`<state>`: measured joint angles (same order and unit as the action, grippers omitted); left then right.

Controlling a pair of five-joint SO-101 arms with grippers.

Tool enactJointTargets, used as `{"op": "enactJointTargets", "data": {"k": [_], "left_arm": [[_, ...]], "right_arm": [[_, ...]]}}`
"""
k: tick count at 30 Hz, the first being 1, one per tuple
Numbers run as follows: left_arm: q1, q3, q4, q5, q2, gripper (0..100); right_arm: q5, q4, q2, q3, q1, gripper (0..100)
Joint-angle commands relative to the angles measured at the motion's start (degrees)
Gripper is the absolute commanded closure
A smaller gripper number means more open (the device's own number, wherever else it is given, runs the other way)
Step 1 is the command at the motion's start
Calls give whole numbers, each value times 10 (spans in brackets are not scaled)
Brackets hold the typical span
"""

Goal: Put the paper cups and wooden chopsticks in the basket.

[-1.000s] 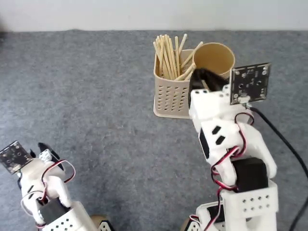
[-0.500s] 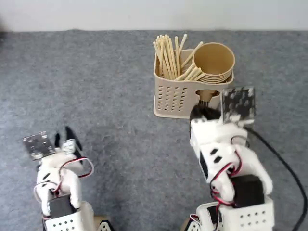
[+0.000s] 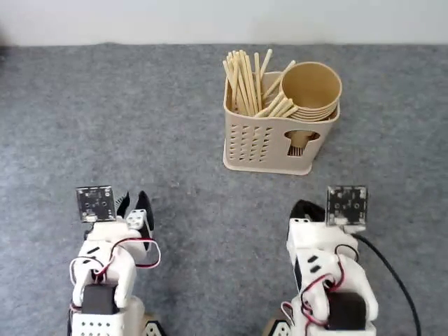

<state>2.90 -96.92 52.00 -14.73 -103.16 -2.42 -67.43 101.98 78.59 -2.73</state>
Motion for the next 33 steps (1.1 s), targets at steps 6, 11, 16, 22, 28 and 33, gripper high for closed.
{"op": "enactJointTargets", "data": {"k": [6, 11, 16, 22, 28, 33], "left_arm": [[-7, 4, 12, 3, -1, 907], [-9, 4, 38, 3, -2, 907], [-9, 4, 79, 3, -2, 907], [-8, 4, 138, 3, -2, 907], [-3, 4, 199, 2, -3, 907], [54, 4, 197, -1, -3, 907]], "right_arm": [[-4, 17, -3, 70, 40, 985], [-4, 15, -3, 121, 40, 984], [-4, 18, -3, 163, 41, 984], [-3, 13, -3, 179, 45, 981], [-1, -43, -4, 179, 41, 983], [-2, -64, -3, 177, 45, 983]]}}
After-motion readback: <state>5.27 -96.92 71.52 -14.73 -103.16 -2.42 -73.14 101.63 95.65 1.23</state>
